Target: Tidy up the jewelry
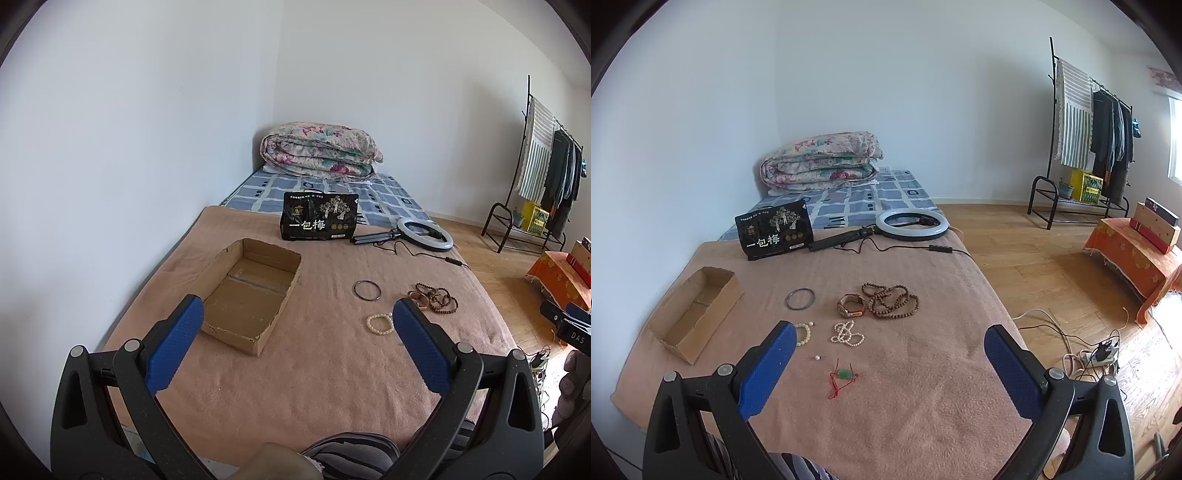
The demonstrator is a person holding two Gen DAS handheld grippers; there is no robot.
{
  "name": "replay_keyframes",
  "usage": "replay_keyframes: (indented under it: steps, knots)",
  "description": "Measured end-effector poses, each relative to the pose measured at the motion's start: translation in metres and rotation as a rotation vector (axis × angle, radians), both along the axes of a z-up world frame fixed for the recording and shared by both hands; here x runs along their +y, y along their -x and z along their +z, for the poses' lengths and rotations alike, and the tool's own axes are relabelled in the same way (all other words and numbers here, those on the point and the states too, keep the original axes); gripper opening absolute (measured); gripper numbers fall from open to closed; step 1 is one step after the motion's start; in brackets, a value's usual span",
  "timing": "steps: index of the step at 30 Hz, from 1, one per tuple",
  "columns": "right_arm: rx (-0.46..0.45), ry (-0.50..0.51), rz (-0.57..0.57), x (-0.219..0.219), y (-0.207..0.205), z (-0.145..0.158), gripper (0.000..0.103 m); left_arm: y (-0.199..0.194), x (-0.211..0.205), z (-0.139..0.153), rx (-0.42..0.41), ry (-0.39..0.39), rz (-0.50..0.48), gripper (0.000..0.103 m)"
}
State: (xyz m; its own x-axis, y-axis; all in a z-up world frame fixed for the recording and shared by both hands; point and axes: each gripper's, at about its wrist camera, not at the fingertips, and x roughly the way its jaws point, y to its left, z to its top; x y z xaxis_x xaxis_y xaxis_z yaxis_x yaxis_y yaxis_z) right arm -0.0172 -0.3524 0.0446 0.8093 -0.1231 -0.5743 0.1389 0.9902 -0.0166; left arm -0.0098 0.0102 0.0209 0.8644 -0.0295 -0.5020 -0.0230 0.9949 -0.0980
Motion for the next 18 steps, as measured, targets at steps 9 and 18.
replay_keyframes:
  steps: [9, 18]
  knots:
    - [-0.004, -0.007, 0.009, 0.0001, 0.0028, -0.0014, 0.103, 0.0004, -0.0015, 0.0003, 0.000, 0.003, 0.001, 0.103]
    - [0.000, -0.004, 0.007, 0.0009, 0.0026, -0.0030, 0.103, 0.0006, -0.0002, 0.0016, 0.000, 0.007, 0.002, 0.103]
